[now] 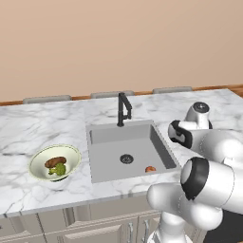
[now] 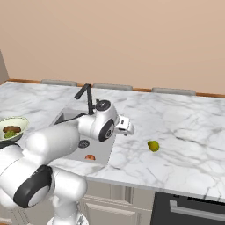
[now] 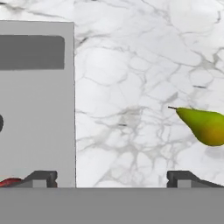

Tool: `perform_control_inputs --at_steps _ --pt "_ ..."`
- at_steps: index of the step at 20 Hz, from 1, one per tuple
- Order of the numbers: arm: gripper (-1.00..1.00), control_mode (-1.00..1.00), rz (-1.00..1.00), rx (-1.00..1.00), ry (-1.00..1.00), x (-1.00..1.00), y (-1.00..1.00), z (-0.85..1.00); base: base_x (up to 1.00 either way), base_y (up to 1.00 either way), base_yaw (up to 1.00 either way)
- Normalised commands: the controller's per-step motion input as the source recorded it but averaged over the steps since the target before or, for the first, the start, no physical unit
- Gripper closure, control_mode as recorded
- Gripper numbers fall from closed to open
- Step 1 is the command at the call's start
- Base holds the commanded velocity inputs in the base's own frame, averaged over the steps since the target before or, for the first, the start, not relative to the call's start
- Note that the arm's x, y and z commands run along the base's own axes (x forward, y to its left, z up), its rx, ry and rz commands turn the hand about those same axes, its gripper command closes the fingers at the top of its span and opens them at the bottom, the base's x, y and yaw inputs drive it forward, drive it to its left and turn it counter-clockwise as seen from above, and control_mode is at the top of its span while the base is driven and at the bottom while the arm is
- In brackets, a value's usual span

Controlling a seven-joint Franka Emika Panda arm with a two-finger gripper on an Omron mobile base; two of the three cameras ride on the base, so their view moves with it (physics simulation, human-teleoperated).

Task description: There is a mixed pile of frozen fruits and vegetables on the counter. Locate all the frozen vegetables and place the items in a bowl on the counter. Take all the frozen fruits and defrost them in a running sink.

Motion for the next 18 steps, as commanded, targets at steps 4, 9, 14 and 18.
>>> perform_control_inputs --at_steps 4,9,14,18 --pt "-1.00 -1.00 0.00 -0.09 0.04 0.00 -0.40 0.05 0.00 0.00 0.00" --pt "-1.00 -1.00 0.00 0.00 0.01 -0.11 -0.18 0.31 0.00 0.00 0.00" --pt "-1.00 -1.00 0.00 0.00 0.08 -0.04 -0.25 0.12 0.00 0.00 0.00" --pt "-1.00 -1.00 0.00 0.00 0.18 0.26 -0.43 0.00 0.00 0.00 0.00"
